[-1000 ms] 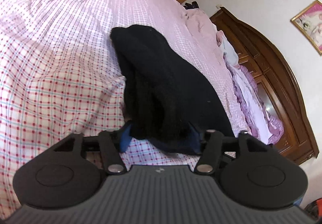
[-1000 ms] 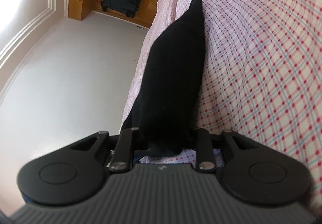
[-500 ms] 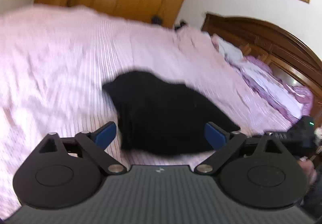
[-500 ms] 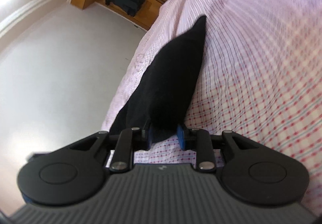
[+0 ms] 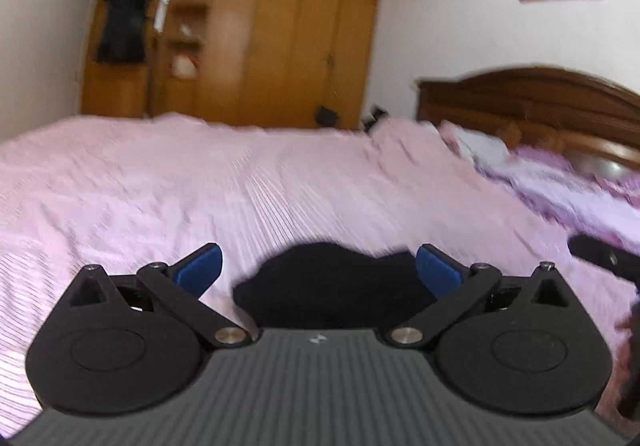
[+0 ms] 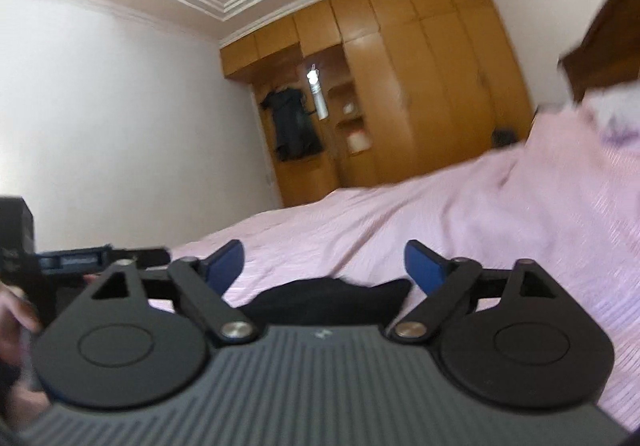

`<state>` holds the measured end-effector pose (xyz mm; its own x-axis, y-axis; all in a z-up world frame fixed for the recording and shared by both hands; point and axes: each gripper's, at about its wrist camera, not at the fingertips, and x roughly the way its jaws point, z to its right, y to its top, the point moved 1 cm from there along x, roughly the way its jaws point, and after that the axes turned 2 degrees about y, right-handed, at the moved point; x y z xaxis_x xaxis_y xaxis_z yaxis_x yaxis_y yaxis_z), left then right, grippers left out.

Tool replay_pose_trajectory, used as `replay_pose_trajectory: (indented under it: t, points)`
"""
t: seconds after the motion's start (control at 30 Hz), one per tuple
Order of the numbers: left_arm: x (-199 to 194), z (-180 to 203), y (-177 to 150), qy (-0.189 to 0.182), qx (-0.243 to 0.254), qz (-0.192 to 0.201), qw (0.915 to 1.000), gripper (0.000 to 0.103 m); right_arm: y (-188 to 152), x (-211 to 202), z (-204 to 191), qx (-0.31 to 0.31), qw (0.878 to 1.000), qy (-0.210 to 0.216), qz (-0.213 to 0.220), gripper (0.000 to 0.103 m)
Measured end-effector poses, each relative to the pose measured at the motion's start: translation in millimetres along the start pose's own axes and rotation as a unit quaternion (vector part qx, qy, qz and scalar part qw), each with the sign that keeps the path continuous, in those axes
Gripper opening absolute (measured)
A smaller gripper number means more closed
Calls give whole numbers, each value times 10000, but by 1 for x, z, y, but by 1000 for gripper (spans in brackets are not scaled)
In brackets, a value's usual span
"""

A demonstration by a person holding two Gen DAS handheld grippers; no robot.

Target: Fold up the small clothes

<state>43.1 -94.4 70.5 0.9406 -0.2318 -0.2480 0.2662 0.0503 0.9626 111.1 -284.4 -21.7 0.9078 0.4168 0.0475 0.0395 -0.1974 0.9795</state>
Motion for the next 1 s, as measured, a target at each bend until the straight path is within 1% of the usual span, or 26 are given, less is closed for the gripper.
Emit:
replay_pose_trajectory:
  t: [0.07,0.1,0.13,0.23,0.27,0.3,0.4,0.5,0.6,0.77,1.0]
  points:
    - [8,6,-16,-84,100,-78,9999,103,-11,5,2,-258,9996,-14,82,95]
    - [12,9,-25,-108,158,-131,9997,103,-16,8,4,-303,9995,-14,36,95]
    - [17,9,-34,-115,213,-187,9995,103,-21,14,6,-284,9995,16,-107,95]
    - [26,12,-59,163,353,-251,9989,103,-35,26,12,-192,9986,181,-451,95]
    - [29,13,-65,272,400,-283,9984,103,-38,29,12,-236,9982,150,-533,95]
    - [32,13,-67,294,441,-308,9981,103,-40,31,8,-310,9975,116,-617,95]
    - [28,17,-71,214,558,-159,9981,103,-45,37,-1,-597,9944,148,-854,95]
    - [26,19,-71,197,654,-91,9976,103,-46,40,-8,-785,9924,146,-939,95]
    - [30,17,-62,159,599,-129,9980,103,-46,39,-9,-786,9924,150,-931,95]
    - [34,9,-64,137,394,-217,9989,103,-45,40,-11,-765,9925,138,-948,95]
    - [33,10,-65,145,409,-224,9988,103,-46,43,-15,-841,9910,127,-1031,95]
